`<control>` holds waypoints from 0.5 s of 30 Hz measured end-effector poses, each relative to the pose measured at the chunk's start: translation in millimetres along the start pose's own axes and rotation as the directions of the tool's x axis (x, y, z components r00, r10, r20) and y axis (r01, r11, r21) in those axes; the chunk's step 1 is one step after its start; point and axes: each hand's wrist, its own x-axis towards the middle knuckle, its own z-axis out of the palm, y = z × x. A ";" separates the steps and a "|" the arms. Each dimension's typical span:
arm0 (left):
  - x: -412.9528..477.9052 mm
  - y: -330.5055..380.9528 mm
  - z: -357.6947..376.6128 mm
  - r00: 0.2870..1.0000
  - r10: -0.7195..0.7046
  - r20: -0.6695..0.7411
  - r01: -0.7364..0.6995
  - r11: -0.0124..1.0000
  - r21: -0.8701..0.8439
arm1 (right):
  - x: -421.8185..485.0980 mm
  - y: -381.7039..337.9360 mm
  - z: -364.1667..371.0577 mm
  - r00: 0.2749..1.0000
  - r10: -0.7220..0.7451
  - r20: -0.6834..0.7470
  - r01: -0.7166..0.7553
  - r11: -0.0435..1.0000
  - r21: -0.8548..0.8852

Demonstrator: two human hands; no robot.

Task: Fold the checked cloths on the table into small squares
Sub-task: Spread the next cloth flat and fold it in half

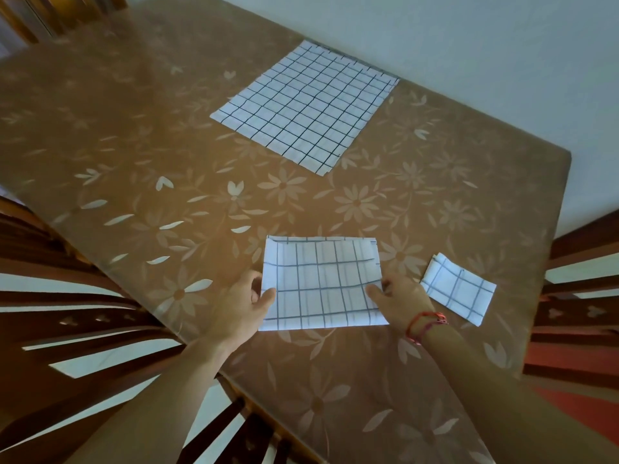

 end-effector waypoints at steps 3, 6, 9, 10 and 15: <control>-6.5 4.4 0.5 0.998 -0.038 0.044 0.041 0.997 -0.068 | 1.3 0.6 1.5 1.000 0.007 -0.015 -0.007 1.000 0.003; -9.5 2.2 5.8 0.999 0.006 0.049 0.000 0.994 -0.106 | 2.3 1.1 4.2 0.999 0.017 -0.036 -0.016 1.000 0.005; -11.1 -4.4 11.4 0.997 0.075 0.014 -0.076 0.996 0.043 | 3.2 1.1 5.0 0.999 0.022 -0.046 -0.020 0.999 0.030; -13.0 -3.6 12.7 0.997 0.081 -0.010 -0.079 0.993 0.093 | 3.5 1.5 4.8 0.999 0.022 -0.046 -0.020 0.999 0.034; -33.7 2.9 24.3 0.908 0.410 -0.085 -0.344 0.847 0.405 | 5.8 5.3 6.2 0.999 0.010 -0.051 -0.008 0.999 0.041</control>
